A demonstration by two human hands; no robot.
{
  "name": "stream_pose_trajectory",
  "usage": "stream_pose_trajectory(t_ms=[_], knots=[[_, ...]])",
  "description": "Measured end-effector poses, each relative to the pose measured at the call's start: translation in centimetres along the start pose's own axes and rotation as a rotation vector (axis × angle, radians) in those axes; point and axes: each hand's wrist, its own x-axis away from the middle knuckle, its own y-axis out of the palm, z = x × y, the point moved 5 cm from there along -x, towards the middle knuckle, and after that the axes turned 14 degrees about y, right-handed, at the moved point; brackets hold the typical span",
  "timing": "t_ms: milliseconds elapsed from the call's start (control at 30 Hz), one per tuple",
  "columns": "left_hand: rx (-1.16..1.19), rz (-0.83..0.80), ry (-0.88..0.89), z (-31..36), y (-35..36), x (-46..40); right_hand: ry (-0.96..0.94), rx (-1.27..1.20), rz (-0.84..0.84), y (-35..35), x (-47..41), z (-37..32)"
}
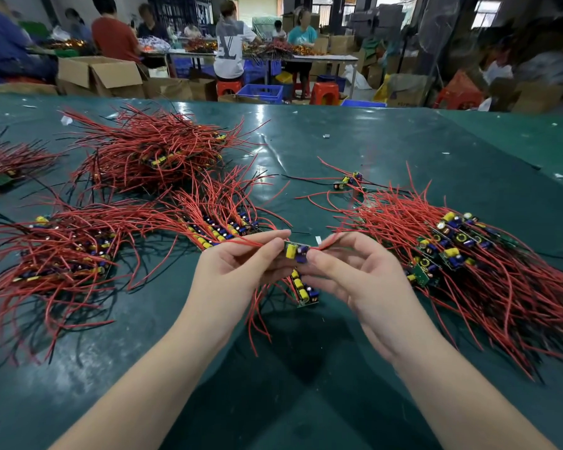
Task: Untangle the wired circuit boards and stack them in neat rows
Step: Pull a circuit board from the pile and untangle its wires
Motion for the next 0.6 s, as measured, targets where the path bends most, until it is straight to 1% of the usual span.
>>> stream_pose_trajectory(t_ms=[100,167,233,267,367,433,500,600], knots=[[-0.071,-0.038,0.015,0.0,0.1,0.0,0.059,0.052,-0.005,0.4,0.1,0.6],[-0.17,-0.086,0.031,-0.1,0.2,0.1,0.062,0.035,0.015,0.3,0.1,0.8],[-0.194,-0.095,0.014,-0.4,0.2,0.1,0.064,0.017,0.047,0.3,0.1,1.0],[-0.149,-0.079,-0.012,-0.6,0.2,0.1,0.065,0.013,0.054,0.3,0.1,1.1],[0.11,-0.013,-0.109,-0.8,0.1,0.1,0.074,-0.004,0.059,0.6,0.2,1.3],[0.222,-0.005,-0.139,-0.7,0.0,0.1,0.082,-0.02,0.066,0.7,0.2,1.4],[0.269,-0.017,-0.143,-0.8,0.0,0.1,0.088,-0.027,0.07,0.7,0.2,1.5],[0.262,-0.027,-0.14,-0.8,0.1,0.1,0.106,-0.034,0.068,0.9,0.3,1.6]])
